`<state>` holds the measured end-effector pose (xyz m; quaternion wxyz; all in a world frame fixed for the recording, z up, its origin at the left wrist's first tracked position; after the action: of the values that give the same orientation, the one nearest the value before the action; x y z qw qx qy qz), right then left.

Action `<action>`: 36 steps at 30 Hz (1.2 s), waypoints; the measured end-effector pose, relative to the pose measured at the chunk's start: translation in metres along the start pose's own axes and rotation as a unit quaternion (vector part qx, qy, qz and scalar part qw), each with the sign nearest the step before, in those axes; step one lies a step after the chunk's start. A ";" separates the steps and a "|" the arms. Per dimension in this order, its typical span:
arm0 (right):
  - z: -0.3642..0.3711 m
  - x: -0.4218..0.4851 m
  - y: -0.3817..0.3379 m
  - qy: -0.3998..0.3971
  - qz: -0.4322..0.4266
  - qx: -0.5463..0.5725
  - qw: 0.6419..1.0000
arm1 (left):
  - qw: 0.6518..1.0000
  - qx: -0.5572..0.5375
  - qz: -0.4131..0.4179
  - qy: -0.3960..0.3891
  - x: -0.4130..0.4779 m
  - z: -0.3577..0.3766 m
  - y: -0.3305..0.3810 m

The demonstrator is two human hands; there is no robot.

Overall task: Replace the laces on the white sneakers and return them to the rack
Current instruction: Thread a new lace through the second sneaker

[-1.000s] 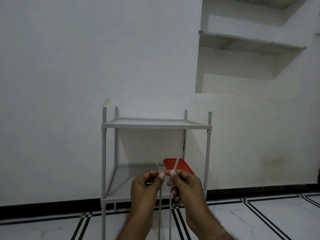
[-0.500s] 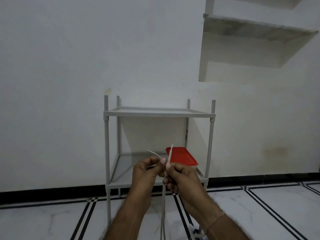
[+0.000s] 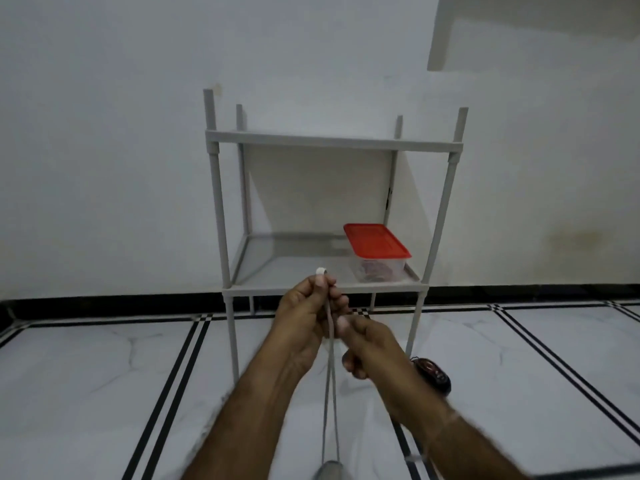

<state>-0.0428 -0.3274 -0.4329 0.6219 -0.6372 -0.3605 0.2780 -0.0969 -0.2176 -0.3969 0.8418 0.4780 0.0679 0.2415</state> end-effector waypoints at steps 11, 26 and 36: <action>-0.013 0.012 0.045 0.020 0.022 0.008 1.000 | 0.943 0.280 -0.135 -0.121 -0.051 -0.064 -0.113; 0.009 -0.042 0.212 0.032 0.100 -0.025 0.994 | 0.967 0.155 -0.176 0.096 -0.042 -0.125 -0.190; 0.006 -0.049 0.254 -0.089 0.127 -0.115 0.981 | 0.826 0.535 -0.033 0.175 -0.088 -0.161 -0.230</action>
<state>-0.0477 -0.3545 -0.6901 0.4693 -0.7178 -0.3599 0.3674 -0.1506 -0.2324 -0.6852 0.4359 0.8007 0.3482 0.2185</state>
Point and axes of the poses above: each hand's wrist, its own x-axis towards the middle knuckle, its own z-axis out of the palm, y = z × x, the point moved 5 cm from there along x, towards the middle knuckle, and after that the axes turned 7 degrees about -y, right-handed, at the moved point
